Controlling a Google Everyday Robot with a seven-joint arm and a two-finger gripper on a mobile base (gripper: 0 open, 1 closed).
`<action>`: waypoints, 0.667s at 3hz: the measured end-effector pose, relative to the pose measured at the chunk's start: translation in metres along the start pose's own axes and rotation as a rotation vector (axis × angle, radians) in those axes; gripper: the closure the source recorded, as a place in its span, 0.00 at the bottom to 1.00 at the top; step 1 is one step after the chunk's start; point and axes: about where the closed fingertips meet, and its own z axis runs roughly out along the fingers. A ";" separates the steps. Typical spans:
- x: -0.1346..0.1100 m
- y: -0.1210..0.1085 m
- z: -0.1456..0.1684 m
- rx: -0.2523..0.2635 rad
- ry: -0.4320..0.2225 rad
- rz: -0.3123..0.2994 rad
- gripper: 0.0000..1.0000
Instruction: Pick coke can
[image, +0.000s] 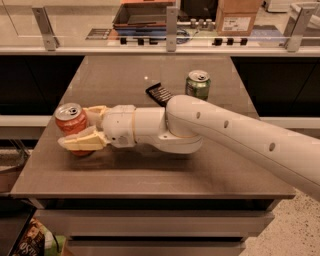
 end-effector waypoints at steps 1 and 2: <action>-0.001 0.001 0.002 -0.003 -0.001 -0.001 0.88; -0.002 0.003 0.003 -0.007 -0.001 -0.003 1.00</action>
Offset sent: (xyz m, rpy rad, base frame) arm -0.0011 0.0015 0.0006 0.0001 -0.0009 0.0032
